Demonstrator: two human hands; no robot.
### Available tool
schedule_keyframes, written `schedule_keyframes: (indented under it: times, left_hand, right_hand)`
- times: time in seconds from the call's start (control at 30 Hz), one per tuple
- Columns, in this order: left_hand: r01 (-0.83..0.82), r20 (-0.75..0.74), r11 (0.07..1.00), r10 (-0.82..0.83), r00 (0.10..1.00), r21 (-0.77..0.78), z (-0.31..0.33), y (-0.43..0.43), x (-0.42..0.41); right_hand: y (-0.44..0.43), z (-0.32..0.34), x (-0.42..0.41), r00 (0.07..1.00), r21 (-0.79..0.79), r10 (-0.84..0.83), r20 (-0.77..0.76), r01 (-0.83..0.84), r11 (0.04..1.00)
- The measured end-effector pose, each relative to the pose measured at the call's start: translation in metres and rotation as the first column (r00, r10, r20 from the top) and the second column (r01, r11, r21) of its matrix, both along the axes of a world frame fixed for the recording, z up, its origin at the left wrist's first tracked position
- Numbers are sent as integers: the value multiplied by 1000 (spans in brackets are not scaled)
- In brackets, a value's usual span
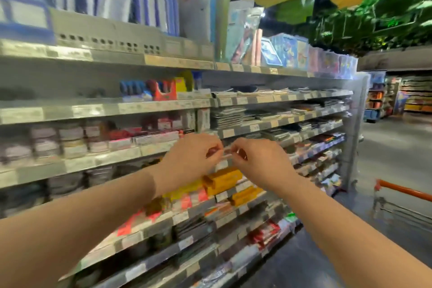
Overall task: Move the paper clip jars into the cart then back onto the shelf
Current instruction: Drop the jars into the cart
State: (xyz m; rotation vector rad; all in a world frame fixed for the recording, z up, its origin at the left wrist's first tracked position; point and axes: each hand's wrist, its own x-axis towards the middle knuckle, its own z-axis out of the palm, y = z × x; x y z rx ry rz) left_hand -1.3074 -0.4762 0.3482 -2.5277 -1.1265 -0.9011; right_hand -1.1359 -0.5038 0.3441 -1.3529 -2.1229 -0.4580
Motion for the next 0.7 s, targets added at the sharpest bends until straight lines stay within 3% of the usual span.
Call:
schedule_keyframes:
  times: [0.2, 0.33, 0.5, 0.7]
  left_hand:
    - [-259, -32, 965, 261, 965, 45, 18, 45, -151]
    - [-341, -28, 939, 342, 939, 49, 29, 73, -230]
    - [-433, -8, 892, 437, 899, 129, 43, 115, -308]
    - [-540, -52, 833, 549, 834, 121, 70, 179, -372]
  right_hand:
    - [83, 7, -152, 984, 13, 159, -79, -158, 987]
    - [131, 18, -229, 960, 1, 259, -102, -261, 965]
    - [196, 43, -301, 924, 11, 365, -116, -366, 931]
    - [289, 72, -357, 902, 25, 428, -52, -427, 904]
